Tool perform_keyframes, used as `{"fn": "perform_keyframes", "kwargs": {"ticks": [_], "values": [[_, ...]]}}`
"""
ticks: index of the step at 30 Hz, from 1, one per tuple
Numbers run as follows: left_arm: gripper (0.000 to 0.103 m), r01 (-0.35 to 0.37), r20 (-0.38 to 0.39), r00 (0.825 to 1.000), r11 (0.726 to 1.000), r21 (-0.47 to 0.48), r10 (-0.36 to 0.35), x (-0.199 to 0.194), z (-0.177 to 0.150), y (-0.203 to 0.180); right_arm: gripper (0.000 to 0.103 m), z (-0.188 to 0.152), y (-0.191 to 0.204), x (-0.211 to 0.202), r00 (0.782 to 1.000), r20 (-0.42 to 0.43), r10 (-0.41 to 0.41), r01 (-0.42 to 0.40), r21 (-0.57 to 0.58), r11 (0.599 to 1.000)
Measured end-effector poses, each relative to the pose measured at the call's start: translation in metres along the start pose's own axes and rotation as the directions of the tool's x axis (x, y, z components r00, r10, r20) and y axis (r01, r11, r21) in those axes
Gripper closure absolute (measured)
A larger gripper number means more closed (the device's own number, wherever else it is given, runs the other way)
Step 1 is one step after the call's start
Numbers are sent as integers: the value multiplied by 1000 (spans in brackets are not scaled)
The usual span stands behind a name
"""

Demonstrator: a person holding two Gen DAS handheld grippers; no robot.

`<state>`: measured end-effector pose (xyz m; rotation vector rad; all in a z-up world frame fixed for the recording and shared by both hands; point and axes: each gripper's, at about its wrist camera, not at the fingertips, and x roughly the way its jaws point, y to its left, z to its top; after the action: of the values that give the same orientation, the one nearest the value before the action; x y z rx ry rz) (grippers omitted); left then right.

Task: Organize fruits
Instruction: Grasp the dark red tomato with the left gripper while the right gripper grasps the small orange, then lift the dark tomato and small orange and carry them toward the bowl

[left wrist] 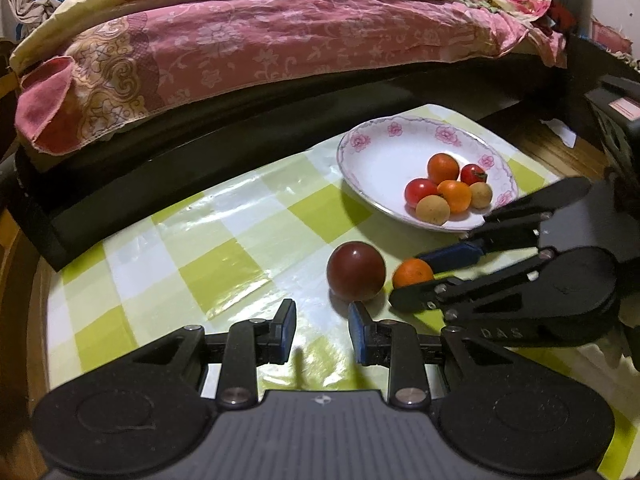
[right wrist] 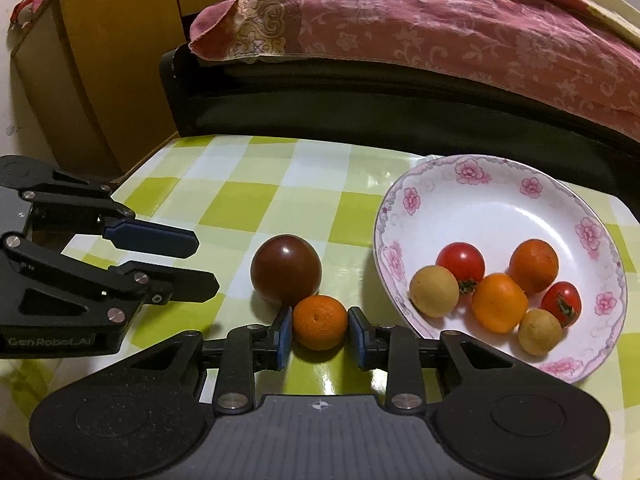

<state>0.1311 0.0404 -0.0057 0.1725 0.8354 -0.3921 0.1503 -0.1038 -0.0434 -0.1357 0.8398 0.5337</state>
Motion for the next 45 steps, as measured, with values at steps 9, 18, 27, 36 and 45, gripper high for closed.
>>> {"fn": "perform_keyframes", "kwargs": {"ticks": [9, 18, 27, 36, 45], "values": [[56, 21, -6, 1000, 1000, 11, -21, 17, 11, -13, 77, -15, -10, -32, 998, -63, -9, 12, 52, 999], [52, 20, -21, 1000, 1000, 13, -19, 39, 20, -17, 77, -23, -12, -65, 997, -73, 5, 2, 97, 995], [55, 2, -36, 999, 1000, 16, -2, 49, 18, -22, 77, -38, -20, -91, 998, -61, -7, 18, 194, 981], [57, -16, -72, 997, 1000, -1, 16, 41, 16, -30, 77, -40, -36, -83, 996, -68, -57, 67, 162, 984], [57, 11, -158, 987, 1000, 0, -11, 2, -11, -59, 77, -44, -42, -80, 992, -100, -80, 93, 137, 986]]}}
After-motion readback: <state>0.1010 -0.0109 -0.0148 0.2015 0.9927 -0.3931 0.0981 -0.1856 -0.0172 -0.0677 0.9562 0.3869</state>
